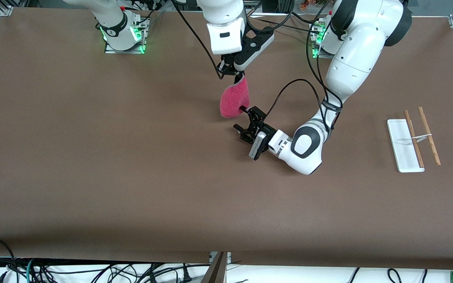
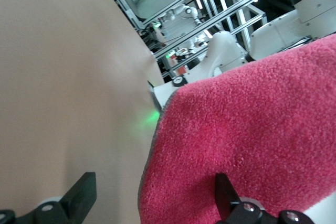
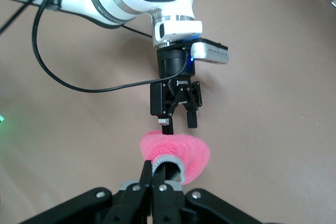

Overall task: Pass towel and hang on rack
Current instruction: 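Grasp the hanging towel with the left gripper below the right gripper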

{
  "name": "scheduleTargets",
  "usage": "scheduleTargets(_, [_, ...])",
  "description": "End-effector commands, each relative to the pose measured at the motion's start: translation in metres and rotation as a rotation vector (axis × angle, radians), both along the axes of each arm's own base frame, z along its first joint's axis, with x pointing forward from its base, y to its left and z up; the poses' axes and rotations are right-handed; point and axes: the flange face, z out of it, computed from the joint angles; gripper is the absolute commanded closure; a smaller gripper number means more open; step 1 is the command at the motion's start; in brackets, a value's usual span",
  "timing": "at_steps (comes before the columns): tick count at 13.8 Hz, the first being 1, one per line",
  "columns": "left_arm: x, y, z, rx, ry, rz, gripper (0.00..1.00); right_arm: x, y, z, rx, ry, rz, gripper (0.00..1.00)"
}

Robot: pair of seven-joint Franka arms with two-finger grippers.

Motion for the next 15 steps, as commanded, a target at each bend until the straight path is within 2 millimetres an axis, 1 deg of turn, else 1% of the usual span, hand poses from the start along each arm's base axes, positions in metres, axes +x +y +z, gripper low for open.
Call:
scheduleTargets(1, [0.006, 0.003, 0.007, -0.066, 0.016, -0.002, 0.10, -0.002, 0.001, 0.007, 0.011, 0.005, -0.039, 1.00])
scheduleTargets(2, [0.007, 0.006, 0.007, -0.077, 0.029, 0.012, 0.16, -0.002, 0.001, 0.006, 0.011, 0.008, -0.051, 1.00])
scheduleTargets(4, [0.004, 0.007, 0.007, -0.121, 0.091, 0.026, 0.20, -0.004, 0.002, 0.007, 0.012, 0.010, -0.057, 1.00])
scheduleTargets(6, [0.003, 0.011, 0.001, -0.120, 0.126, 0.027, 0.23, -0.005, 0.002, 0.007, 0.008, 0.013, -0.055, 1.00])
scheduleTargets(8, [0.002, 0.009, 0.001, -0.117, 0.137, 0.026, 0.23, -0.005, 0.002, 0.006, 0.006, 0.015, -0.056, 1.00])
scheduleTargets(9, [0.001, 0.010, -0.003, -0.117, 0.148, 0.033, 0.23, -0.005, 0.002, 0.006, 0.006, 0.016, -0.058, 1.00])
scheduleTargets(11, [-0.002, 0.010, -0.022, -0.135, 0.197, 0.070, 0.22, -0.005, 0.002, 0.006, 0.006, 0.019, -0.064, 1.00])
scheduleTargets(12, [-0.003, 0.007, -0.021, -0.135, 0.196, 0.066, 0.23, -0.005, 0.002, 0.006, 0.008, 0.023, -0.082, 1.00])
scheduleTargets(15, [-0.004, 0.003, -0.017, -0.135, 0.198, 0.052, 0.36, -0.009, 0.004, 0.006, 0.009, 0.025, -0.078, 1.00])
